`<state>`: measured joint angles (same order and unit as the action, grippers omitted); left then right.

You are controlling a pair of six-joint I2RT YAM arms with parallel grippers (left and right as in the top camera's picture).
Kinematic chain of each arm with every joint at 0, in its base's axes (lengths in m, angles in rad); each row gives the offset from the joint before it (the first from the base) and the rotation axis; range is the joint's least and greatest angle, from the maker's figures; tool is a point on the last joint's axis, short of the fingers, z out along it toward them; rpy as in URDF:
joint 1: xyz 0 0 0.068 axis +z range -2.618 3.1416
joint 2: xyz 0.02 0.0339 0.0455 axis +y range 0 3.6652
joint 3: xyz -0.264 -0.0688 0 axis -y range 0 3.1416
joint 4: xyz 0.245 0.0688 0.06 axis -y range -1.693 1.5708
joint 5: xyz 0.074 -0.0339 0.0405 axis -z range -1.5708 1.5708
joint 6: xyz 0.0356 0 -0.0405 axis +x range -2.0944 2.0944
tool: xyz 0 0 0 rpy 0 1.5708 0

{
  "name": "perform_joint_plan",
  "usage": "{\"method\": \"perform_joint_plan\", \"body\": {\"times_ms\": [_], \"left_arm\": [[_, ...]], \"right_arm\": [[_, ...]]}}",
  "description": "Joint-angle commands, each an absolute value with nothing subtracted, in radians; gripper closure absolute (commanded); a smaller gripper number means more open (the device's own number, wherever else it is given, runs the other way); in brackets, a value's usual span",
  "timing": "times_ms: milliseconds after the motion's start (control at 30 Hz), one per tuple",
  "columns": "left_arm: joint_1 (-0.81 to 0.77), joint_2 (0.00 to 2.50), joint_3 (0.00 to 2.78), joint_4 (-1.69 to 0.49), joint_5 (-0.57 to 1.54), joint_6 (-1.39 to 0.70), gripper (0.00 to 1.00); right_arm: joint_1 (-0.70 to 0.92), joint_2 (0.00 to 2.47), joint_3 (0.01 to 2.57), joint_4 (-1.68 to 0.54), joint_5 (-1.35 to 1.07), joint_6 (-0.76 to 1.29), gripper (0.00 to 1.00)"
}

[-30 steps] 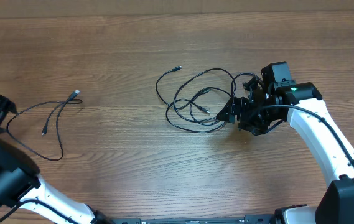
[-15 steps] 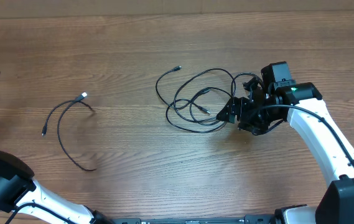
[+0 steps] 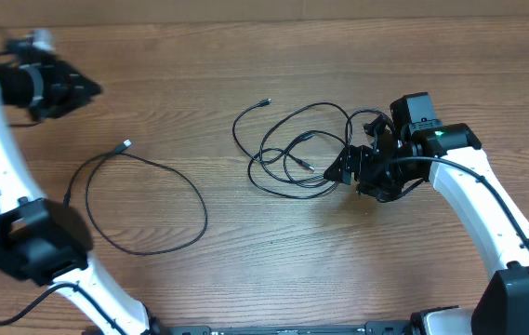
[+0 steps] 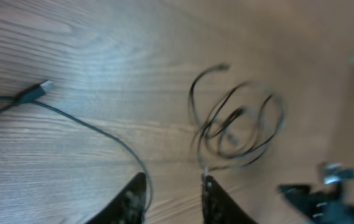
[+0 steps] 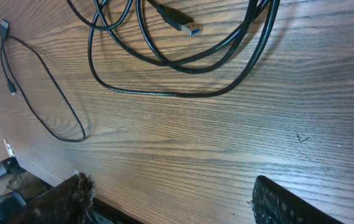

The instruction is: Untangle cables

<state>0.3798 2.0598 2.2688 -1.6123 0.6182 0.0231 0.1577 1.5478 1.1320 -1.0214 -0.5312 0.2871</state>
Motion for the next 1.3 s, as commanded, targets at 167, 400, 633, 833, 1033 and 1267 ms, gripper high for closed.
{"method": "perform_joint_plan", "body": {"times_ms": [167,400,633,833,1033,1267], "left_arm": [[0.033,2.048,2.098,-1.671,0.154,-0.078,0.74],[-0.146,2.048,1.848,-1.626,0.173,-0.105,0.73],[-0.287,2.048,1.578,-1.486,0.184,-0.136,0.76],[-0.34,2.048,1.425,-1.378,0.211,-0.167,0.82],[-0.342,2.048,1.307,-1.293,0.201,-0.216,0.96],[-0.271,2.048,1.276,-1.287,0.127,-0.27,0.96]], "right_arm": [[0.157,1.551,1.145,-1.031,-0.524,0.279,0.19],[0.157,1.551,1.145,-1.03,-0.523,0.279,0.19],[0.157,1.551,1.145,-1.031,-0.523,0.279,0.19],[0.157,1.551,1.145,-1.03,-0.524,0.279,0.2],[0.157,1.551,1.145,-1.031,-0.523,0.279,0.19],[0.157,1.551,1.145,-1.032,-0.523,0.279,0.19]]}}
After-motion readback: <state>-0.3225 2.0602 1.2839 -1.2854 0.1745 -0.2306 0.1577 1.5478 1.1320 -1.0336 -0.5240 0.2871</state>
